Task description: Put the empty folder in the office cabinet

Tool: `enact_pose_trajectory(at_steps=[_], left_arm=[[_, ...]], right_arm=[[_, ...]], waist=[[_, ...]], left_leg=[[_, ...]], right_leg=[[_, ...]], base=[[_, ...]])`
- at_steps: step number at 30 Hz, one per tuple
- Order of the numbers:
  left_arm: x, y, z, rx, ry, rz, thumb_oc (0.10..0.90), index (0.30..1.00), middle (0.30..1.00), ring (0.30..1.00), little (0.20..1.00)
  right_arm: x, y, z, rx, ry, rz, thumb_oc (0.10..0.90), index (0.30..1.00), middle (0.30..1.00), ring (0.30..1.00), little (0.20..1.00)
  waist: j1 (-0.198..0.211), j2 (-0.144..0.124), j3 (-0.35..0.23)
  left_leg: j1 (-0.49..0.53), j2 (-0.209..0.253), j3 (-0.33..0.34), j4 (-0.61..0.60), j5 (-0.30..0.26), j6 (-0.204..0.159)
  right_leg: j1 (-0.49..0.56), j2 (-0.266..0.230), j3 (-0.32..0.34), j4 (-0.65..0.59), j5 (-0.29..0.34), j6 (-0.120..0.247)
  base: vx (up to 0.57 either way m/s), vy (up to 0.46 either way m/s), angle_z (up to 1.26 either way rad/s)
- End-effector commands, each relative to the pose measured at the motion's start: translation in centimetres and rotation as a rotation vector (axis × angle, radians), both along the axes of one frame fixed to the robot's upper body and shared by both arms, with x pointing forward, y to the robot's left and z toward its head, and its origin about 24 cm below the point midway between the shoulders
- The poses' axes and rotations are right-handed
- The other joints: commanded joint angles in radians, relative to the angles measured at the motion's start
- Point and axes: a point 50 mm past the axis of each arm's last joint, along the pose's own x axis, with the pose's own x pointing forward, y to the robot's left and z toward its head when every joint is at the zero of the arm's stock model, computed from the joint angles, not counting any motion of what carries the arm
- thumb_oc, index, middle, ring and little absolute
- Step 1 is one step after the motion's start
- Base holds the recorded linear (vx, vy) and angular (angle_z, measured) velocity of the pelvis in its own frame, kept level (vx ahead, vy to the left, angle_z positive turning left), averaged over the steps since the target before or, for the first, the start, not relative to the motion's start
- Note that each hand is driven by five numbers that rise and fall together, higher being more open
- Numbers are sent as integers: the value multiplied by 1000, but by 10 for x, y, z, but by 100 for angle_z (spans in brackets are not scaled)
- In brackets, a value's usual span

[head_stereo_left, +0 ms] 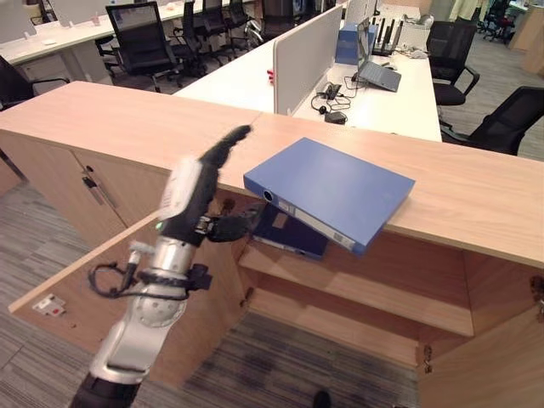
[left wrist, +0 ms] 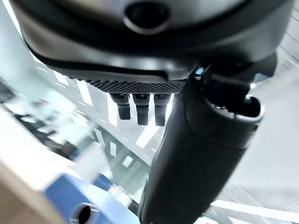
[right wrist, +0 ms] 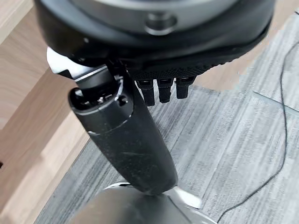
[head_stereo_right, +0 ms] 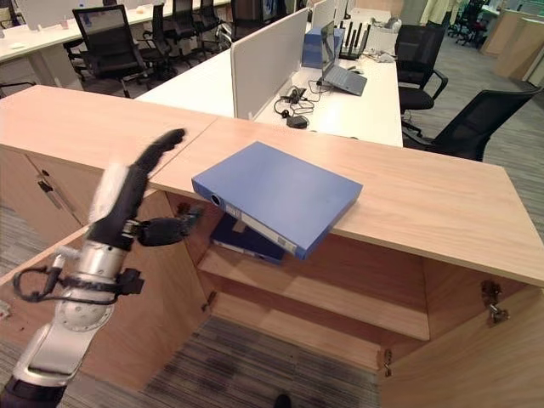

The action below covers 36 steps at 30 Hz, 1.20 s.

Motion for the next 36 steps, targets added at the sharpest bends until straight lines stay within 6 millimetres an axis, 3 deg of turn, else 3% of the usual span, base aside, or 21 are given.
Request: enact_pose_trajectory(at_steps=[1,10,24,31,36], left_arm=[[-3,-19,53,124,-297,-101,800,900,900,900,900],[-5,-26,59,263,-333,-141,800,900,900,900,900],[-25,-10,39,92,-177,-146,800,900,900,900,900],[-20,-12,30,118,-129,-157,800,900,900,900,900],[-5,-16,27,194,-129,-141,800,900,900,900,900]], right_arm=[[37,30,4,80,-76,56,800,900,900,900,900],[27,26,1,72,-40,46,800,900,900,900,900],[22,19,1,69,-35,18,800,900,900,900,900],[25,21,1,76,-44,24,800,900,900,900,900],[23,23,1,76,-40,41,800,900,900,900,900]], waist=[[-18,-16,-52],[-23,-13,-63],[-13,-15,-69],[-19,-16,-68],[-31,-18,-68]], left_leg=[[-62,-11,-13,-10,-51,-6],[-55,-15,4,-10,-55,-8],[-36,-11,12,-10,-72,-5],[-34,-10,15,-10,-73,-5],[-29,-10,20,-10,-75,-7]], right_leg=[[81,-37,8,8,-95,31],[77,-40,19,8,-90,35],[89,-38,31,8,-93,33],[89,-39,35,8,-90,33],[89,-39,36,8,-91,35]], base=[[10,7,-18],[-5,5,-8],[0,1,-1],[0,0,0],[0,0,0]])
